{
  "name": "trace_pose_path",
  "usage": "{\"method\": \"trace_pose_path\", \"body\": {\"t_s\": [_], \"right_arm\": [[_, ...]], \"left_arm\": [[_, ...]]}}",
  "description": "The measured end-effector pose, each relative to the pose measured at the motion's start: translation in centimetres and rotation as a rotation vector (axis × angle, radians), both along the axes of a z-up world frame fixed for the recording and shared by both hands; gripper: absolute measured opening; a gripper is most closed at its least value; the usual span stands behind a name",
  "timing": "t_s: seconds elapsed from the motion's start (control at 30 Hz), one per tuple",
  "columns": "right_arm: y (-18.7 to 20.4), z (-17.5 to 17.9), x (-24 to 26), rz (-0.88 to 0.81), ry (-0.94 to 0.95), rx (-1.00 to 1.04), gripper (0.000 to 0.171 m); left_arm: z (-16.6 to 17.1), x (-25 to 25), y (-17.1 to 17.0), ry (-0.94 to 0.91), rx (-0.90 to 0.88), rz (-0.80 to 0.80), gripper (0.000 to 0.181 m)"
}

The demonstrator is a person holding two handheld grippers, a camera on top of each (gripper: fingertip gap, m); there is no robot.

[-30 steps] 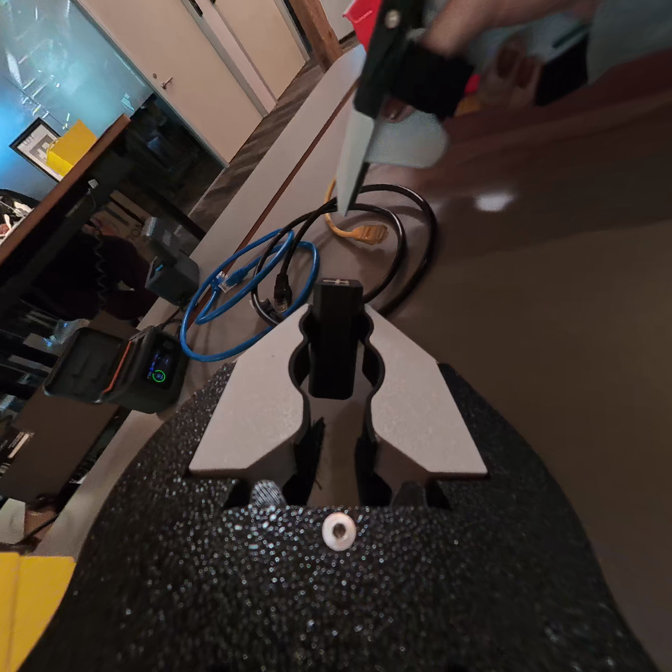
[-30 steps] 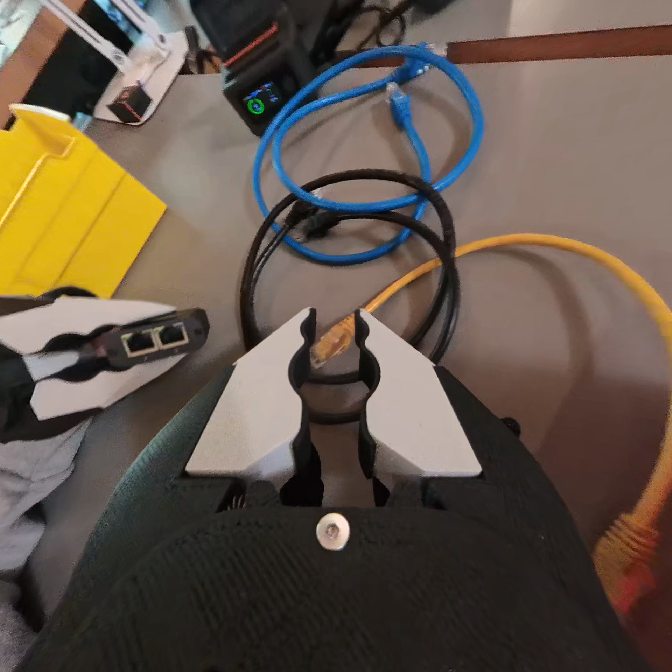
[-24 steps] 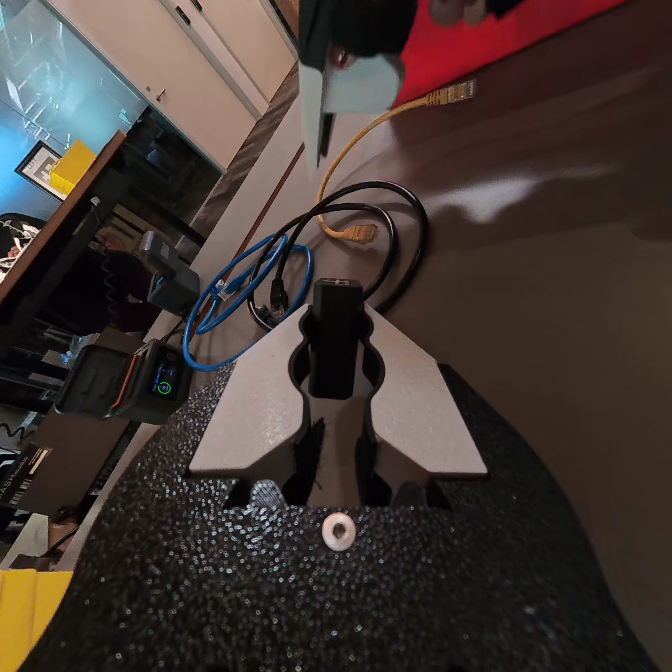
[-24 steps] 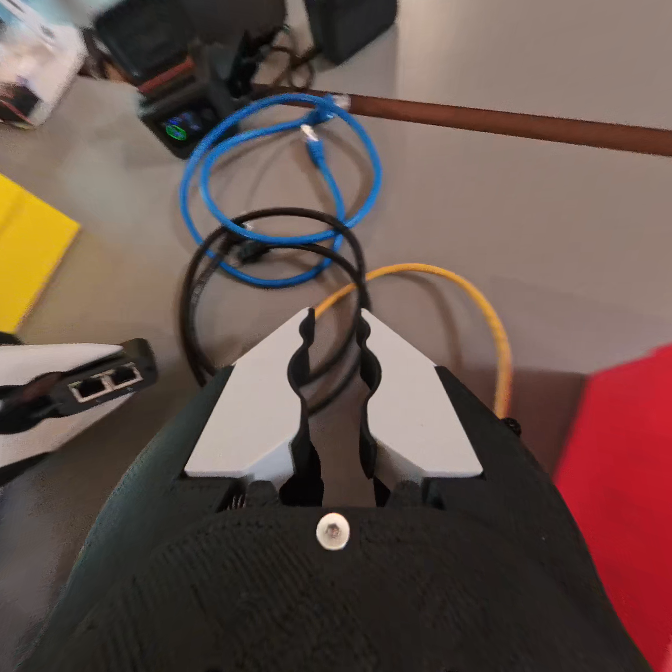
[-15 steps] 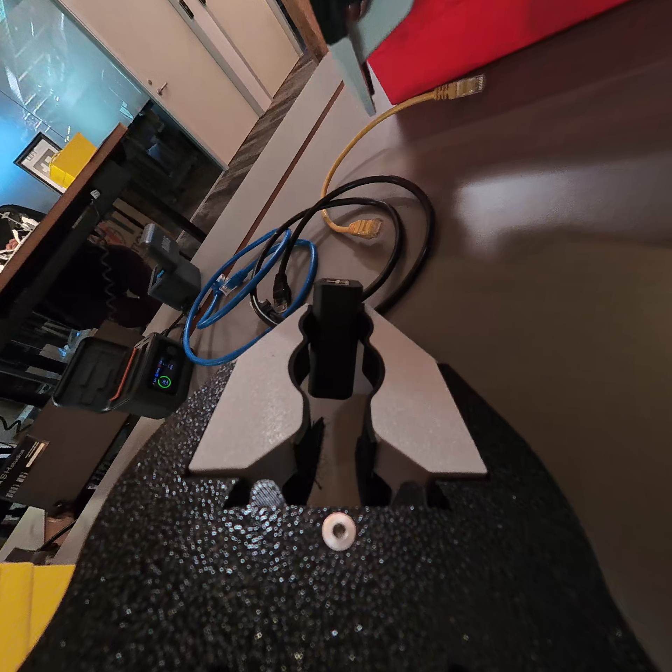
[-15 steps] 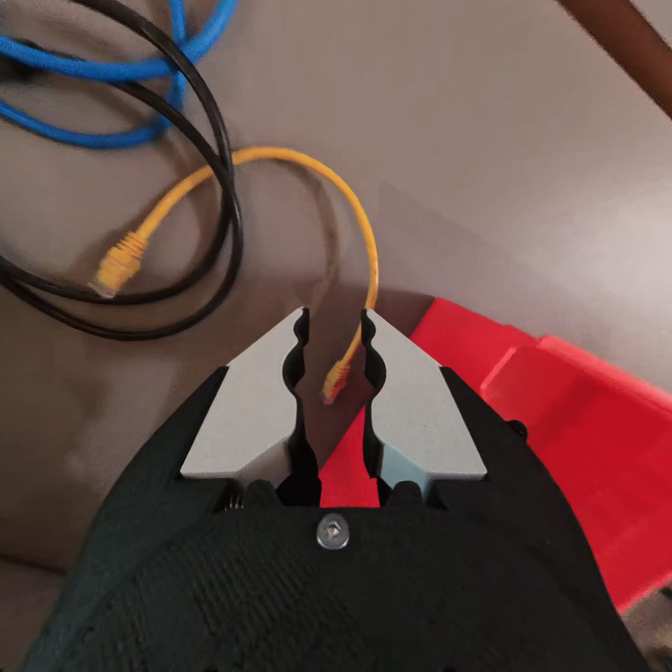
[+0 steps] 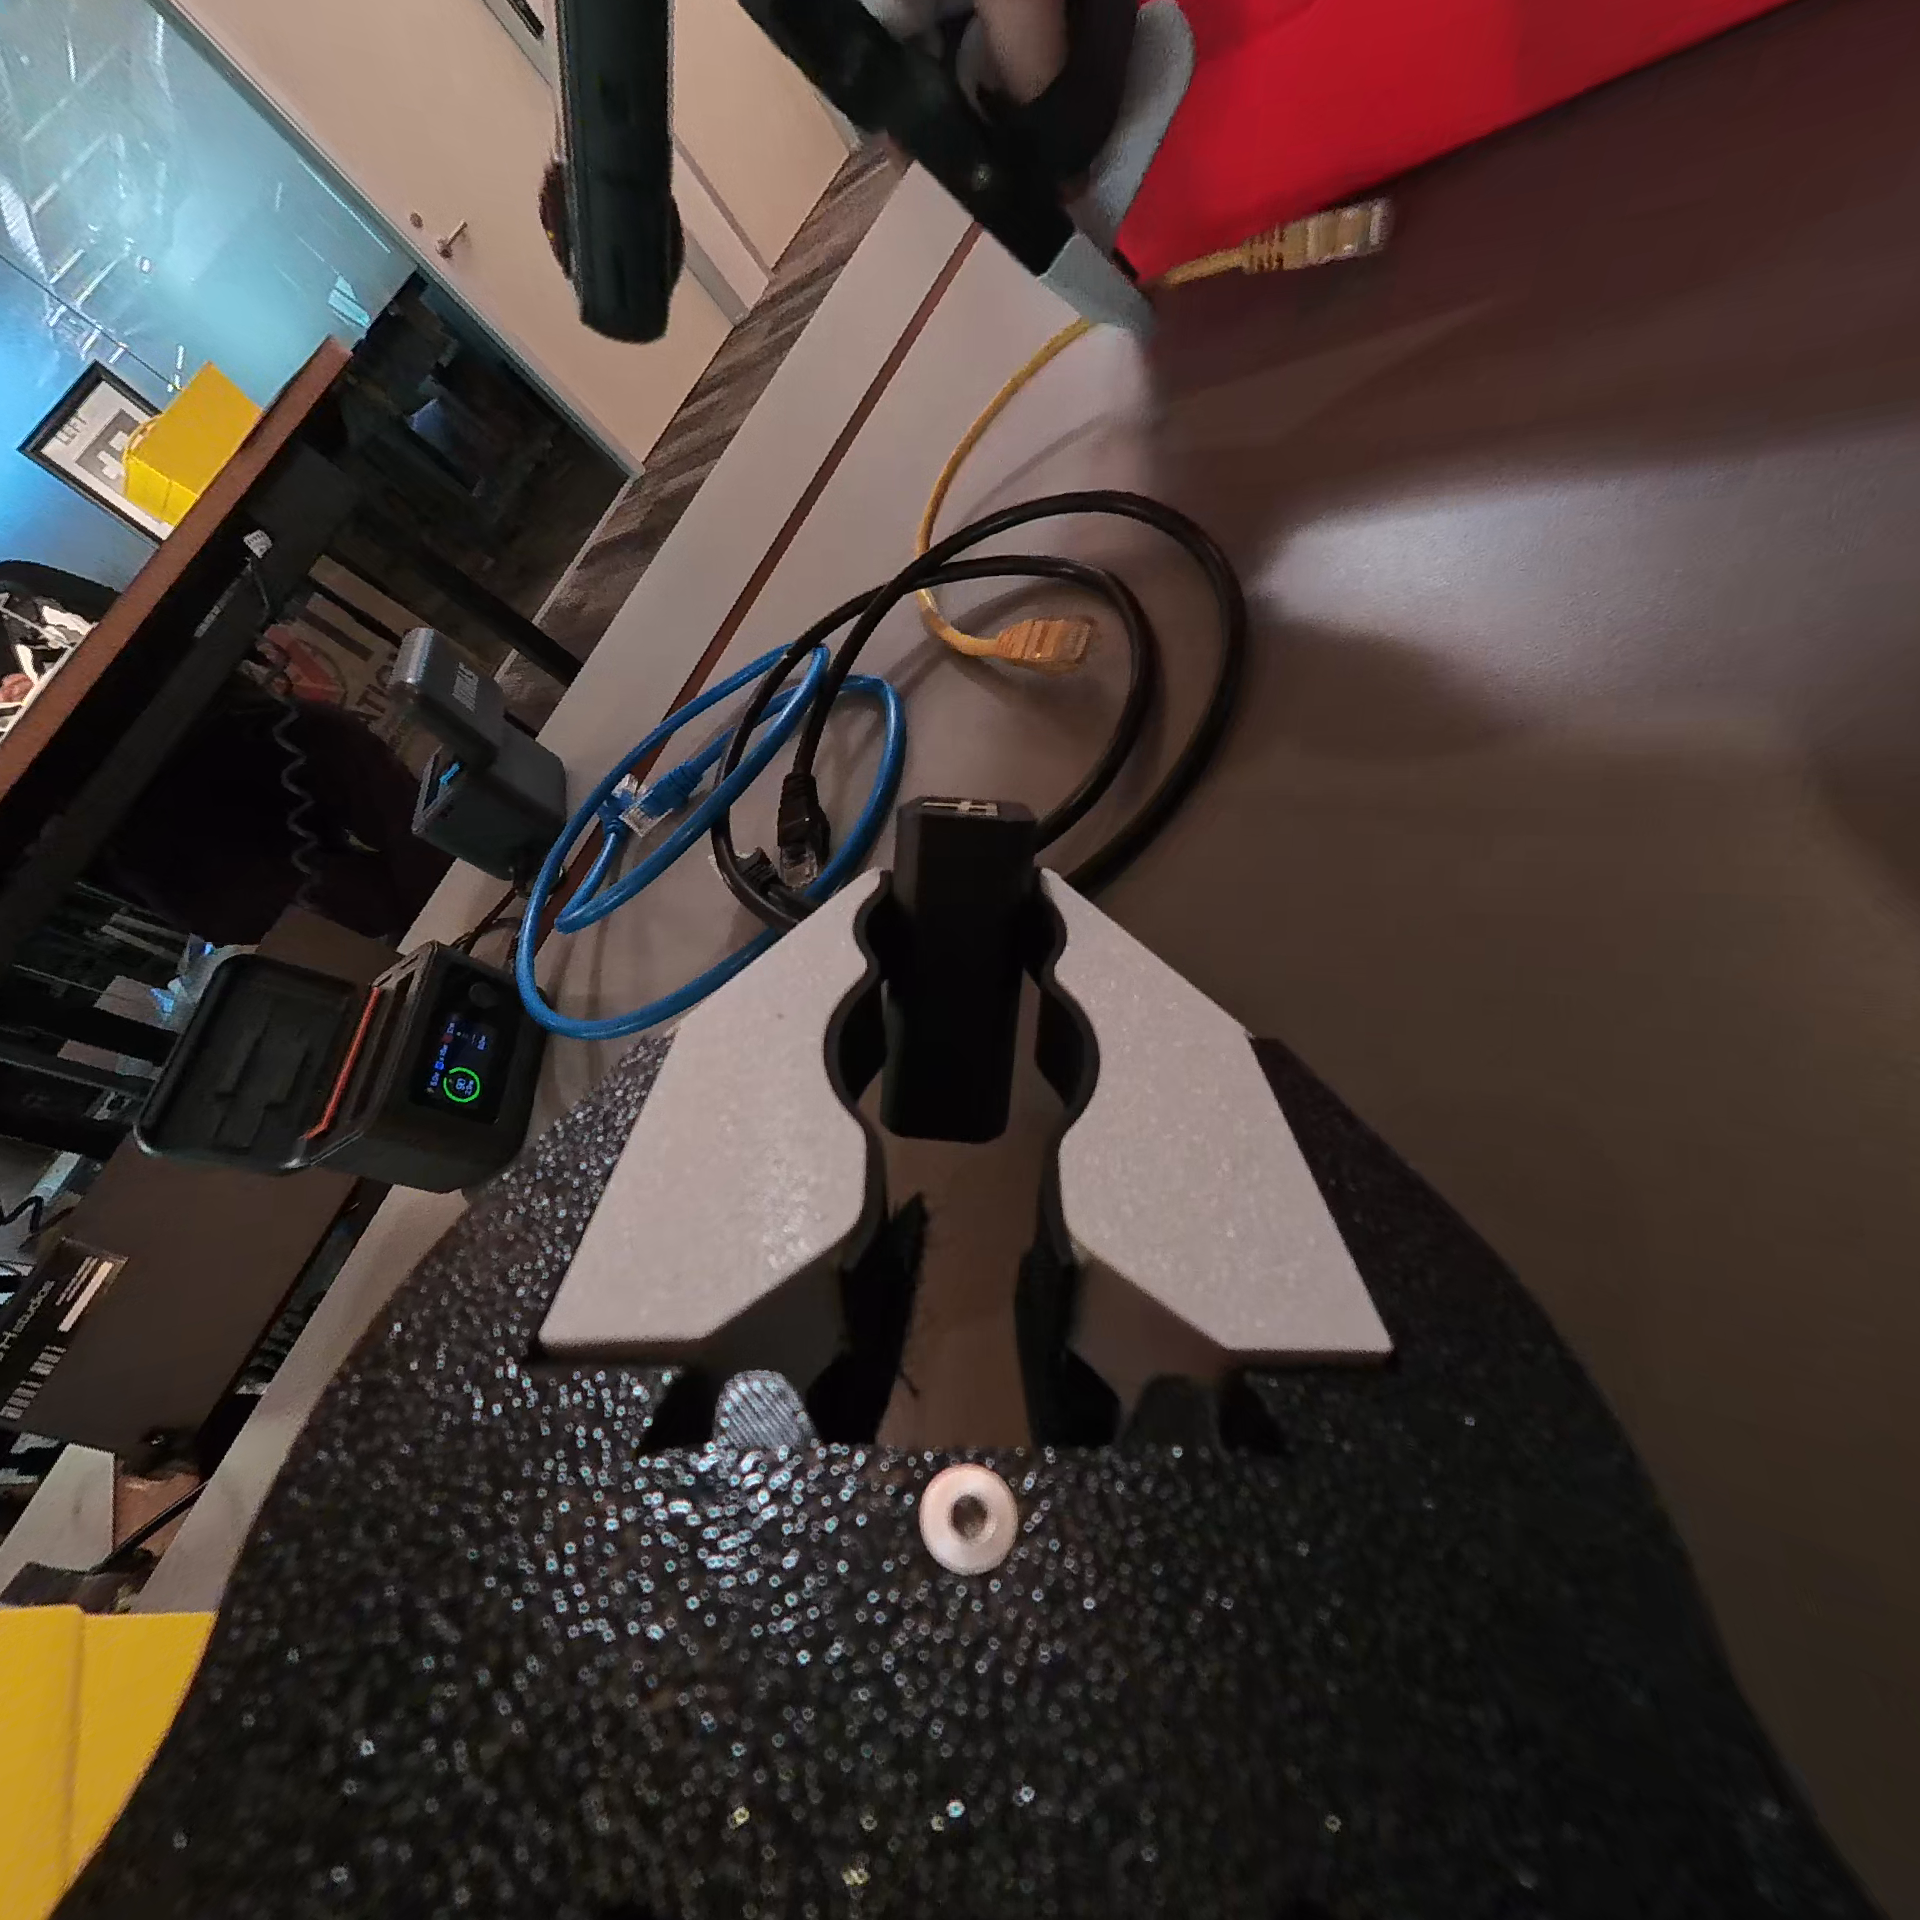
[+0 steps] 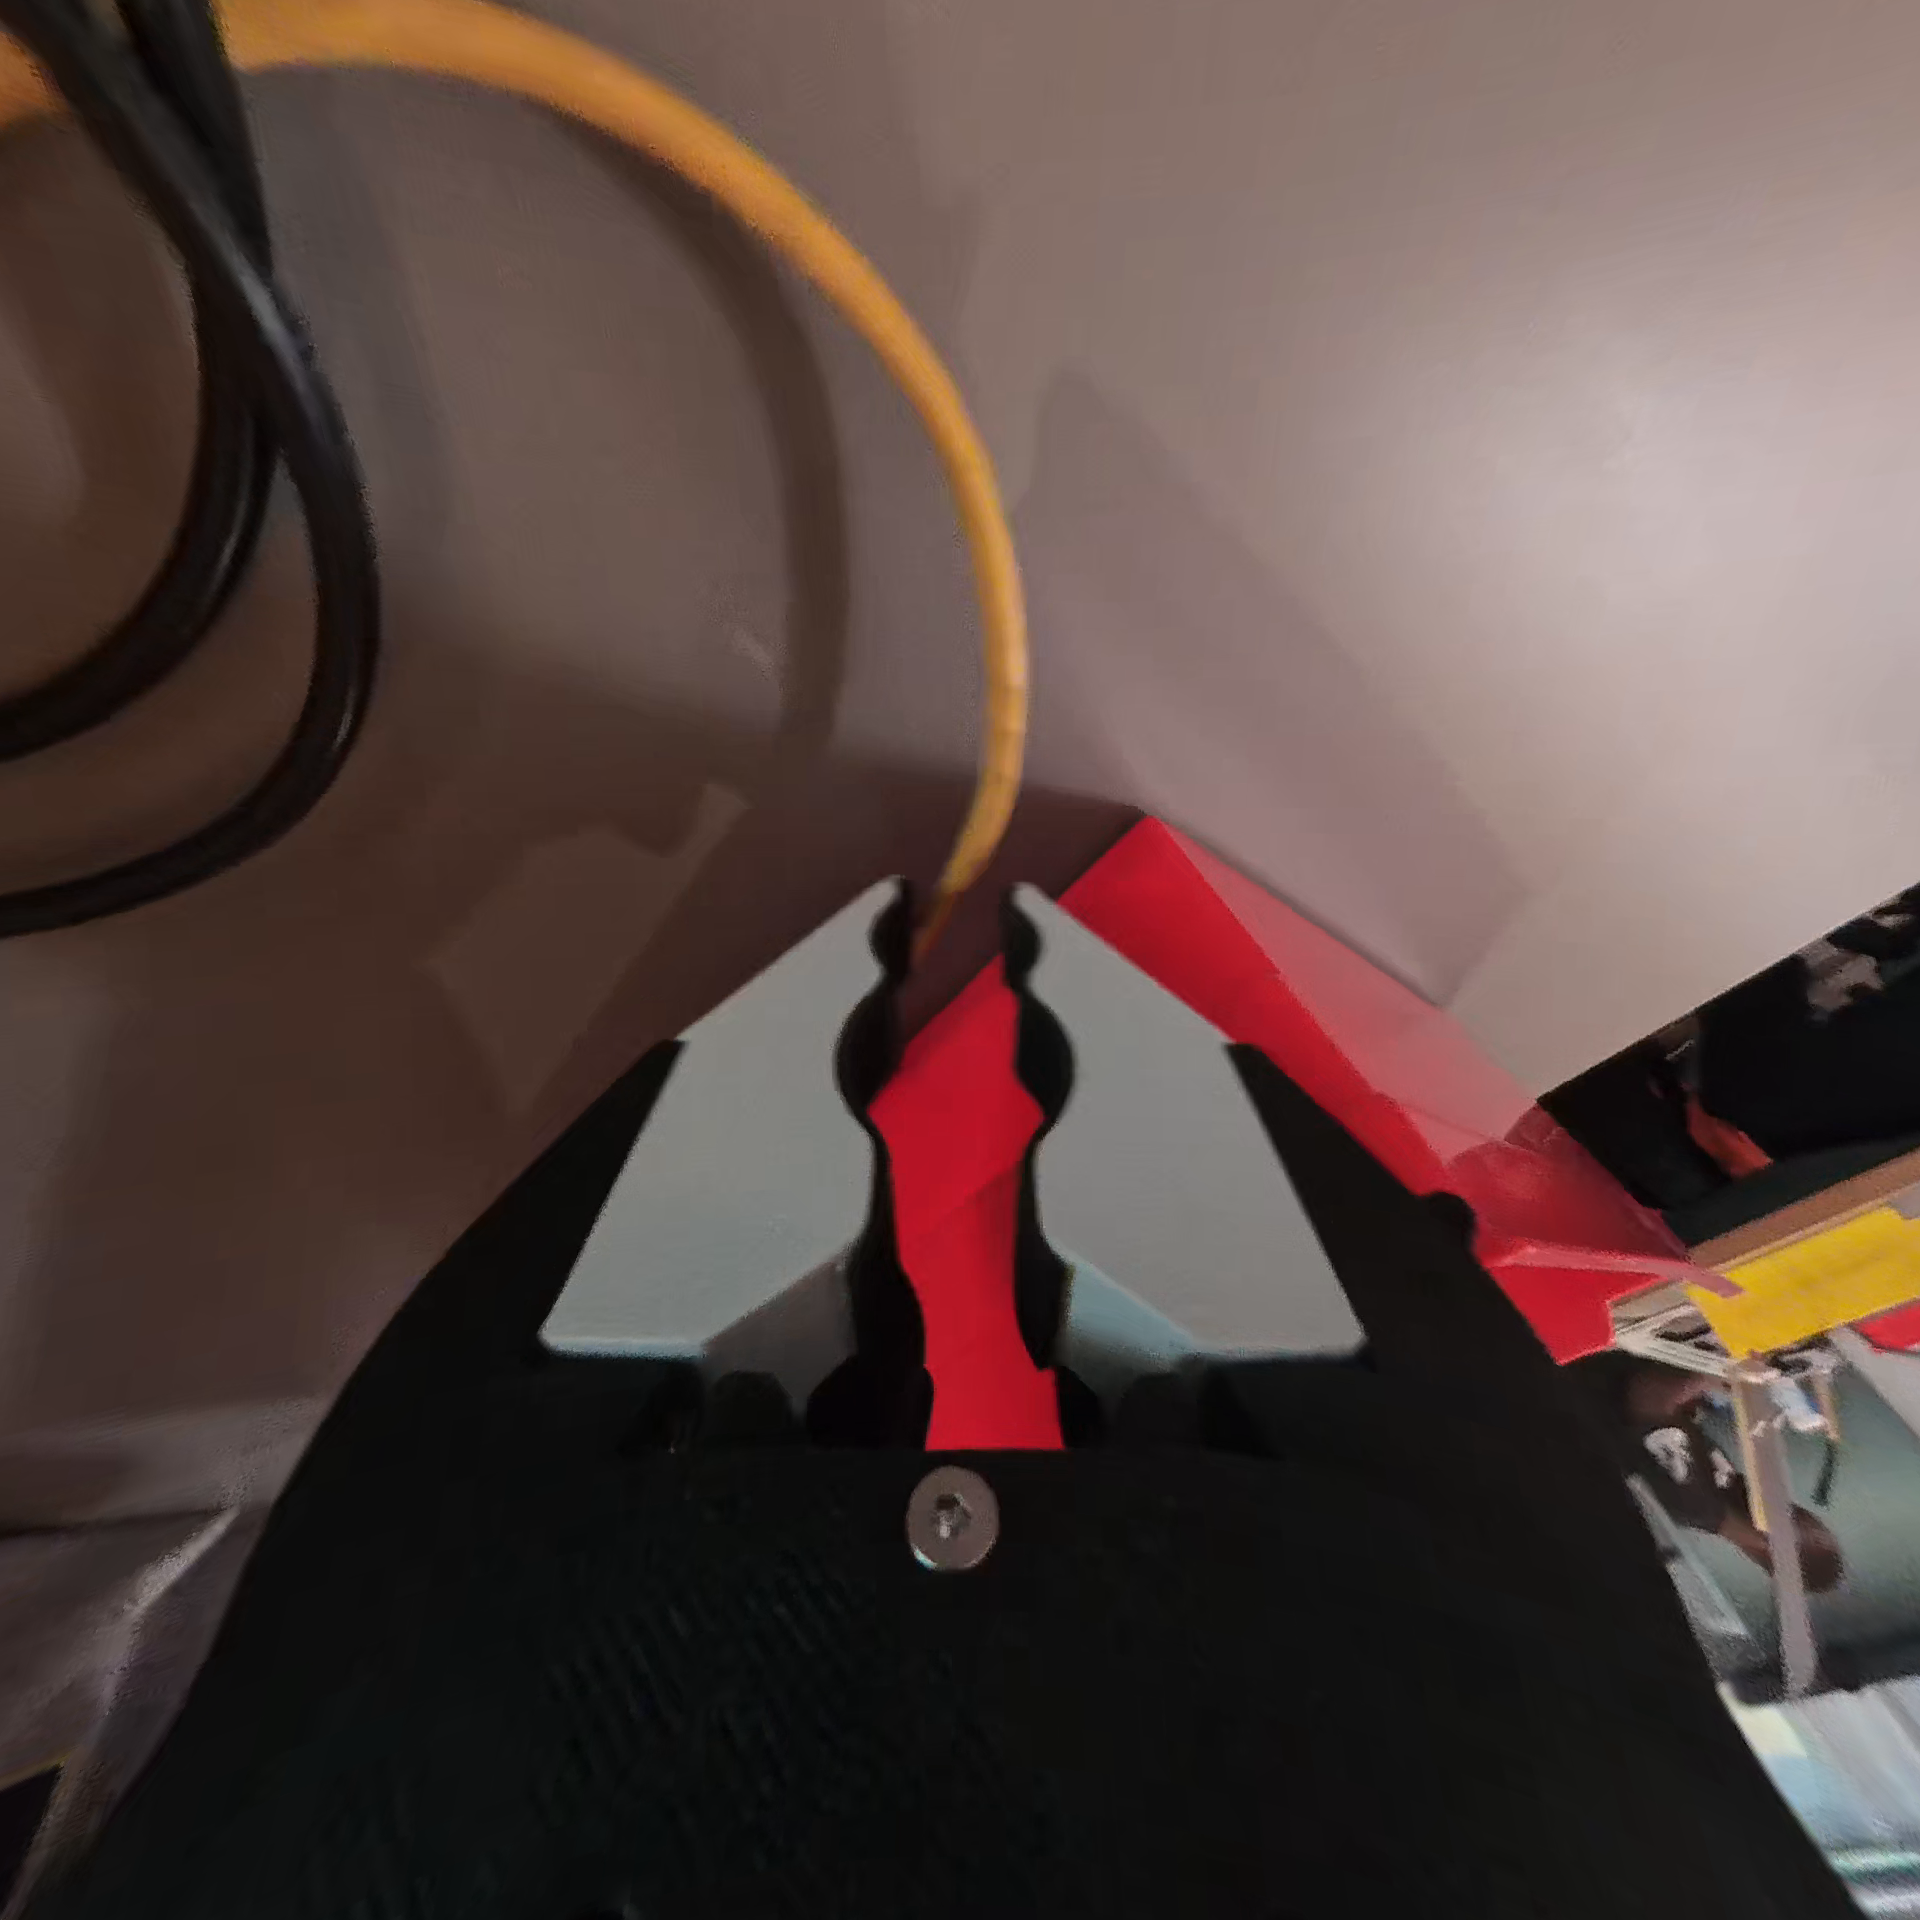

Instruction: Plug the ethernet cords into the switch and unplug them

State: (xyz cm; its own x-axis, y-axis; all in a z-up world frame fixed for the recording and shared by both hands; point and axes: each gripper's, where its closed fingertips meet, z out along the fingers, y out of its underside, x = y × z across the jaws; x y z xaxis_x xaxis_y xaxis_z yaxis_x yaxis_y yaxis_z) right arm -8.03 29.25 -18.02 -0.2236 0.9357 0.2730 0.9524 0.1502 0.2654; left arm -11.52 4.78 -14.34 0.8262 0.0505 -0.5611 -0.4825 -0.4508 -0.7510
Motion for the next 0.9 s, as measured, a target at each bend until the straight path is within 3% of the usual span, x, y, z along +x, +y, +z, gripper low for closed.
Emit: {"method": "trace_pose_path", "body": {"t_s": [0.1, 0.23, 0.57, 0.73, 0.9], "right_arm": [[-1.5, 0.6, 0.0, 0.005, 0.023, -0.076, 0.004], [-4.6, 3.4, -0.8, 0.003, 0.188, -0.225, 0.003], [-9.8, 15.0, -2.3, -0.047, 0.974, -0.693, 0.002], [-9.3, 19.4, -0.3, 0.049, 1.369, -0.560, 0.002], [-4.4, 22.3, 3.2, -0.001, 1.643, -0.108, 0.002]], "left_arm": [[0.0, 0.0, 0.0, -0.002, -0.001, -0.001, 0.022], [0.3, 0.1, 0.0, -0.014, 0.020, -0.004, 0.022], [1.1, 0.4, 0.2, -0.098, 0.085, -0.025, 0.021], [1.8, 0.2, 0.0, -0.135, 0.131, -0.019, 0.022], [2.6, -0.1, -0.3, -0.197, 0.193, -0.009, 0.022]]}}
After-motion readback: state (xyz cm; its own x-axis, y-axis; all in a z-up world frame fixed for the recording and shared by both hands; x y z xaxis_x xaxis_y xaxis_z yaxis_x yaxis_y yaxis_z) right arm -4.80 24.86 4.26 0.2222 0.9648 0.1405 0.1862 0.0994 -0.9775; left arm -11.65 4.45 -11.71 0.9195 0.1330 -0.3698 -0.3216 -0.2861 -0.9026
